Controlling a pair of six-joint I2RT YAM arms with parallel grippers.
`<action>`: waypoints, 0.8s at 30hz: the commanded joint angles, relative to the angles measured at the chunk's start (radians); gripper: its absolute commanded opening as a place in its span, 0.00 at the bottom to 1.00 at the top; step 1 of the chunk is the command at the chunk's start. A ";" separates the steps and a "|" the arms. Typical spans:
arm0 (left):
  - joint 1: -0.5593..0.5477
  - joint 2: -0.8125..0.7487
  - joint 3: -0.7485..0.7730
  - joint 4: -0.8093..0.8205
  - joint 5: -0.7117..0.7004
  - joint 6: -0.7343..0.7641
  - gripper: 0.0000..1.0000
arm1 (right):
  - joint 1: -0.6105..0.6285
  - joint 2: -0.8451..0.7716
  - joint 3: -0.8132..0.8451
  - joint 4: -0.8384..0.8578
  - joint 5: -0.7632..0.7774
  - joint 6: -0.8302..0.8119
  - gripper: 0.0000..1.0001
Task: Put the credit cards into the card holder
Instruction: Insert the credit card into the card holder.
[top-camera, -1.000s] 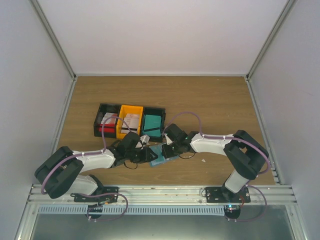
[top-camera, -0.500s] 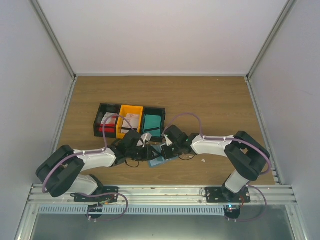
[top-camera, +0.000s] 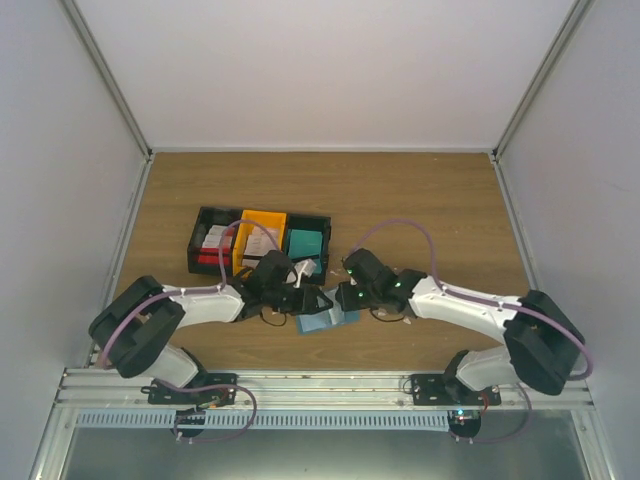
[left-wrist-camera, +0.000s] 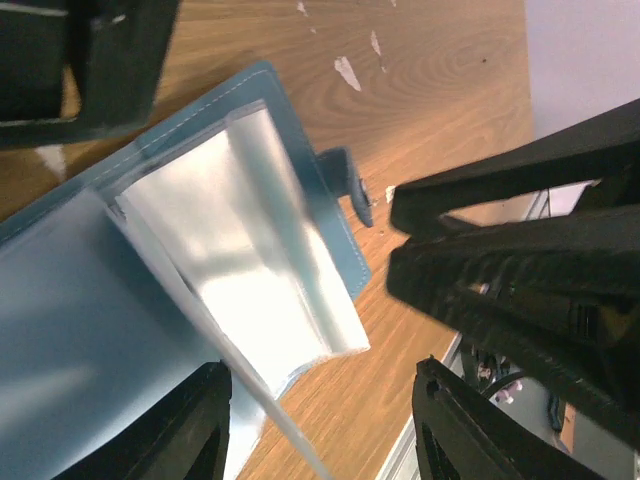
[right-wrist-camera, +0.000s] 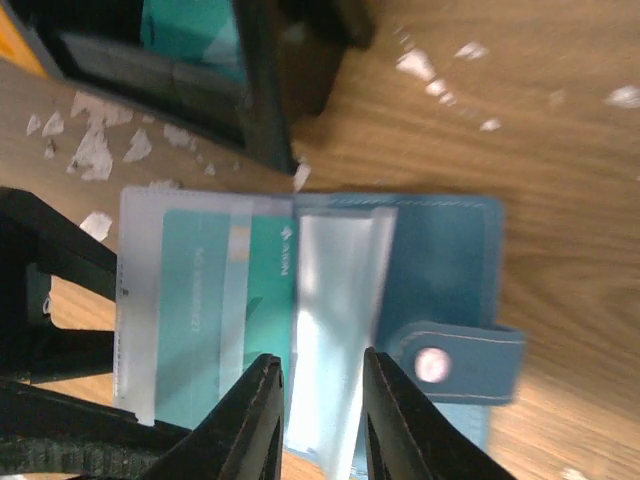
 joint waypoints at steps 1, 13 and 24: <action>-0.011 0.044 0.060 0.030 0.069 0.059 0.53 | -0.018 -0.080 -0.013 -0.093 0.183 0.084 0.26; -0.043 0.233 0.178 -0.004 0.099 0.087 0.56 | -0.058 -0.200 -0.054 -0.091 0.173 0.099 0.27; -0.044 0.052 0.245 -0.190 -0.052 0.196 0.56 | -0.067 -0.190 -0.029 -0.037 0.102 0.047 0.27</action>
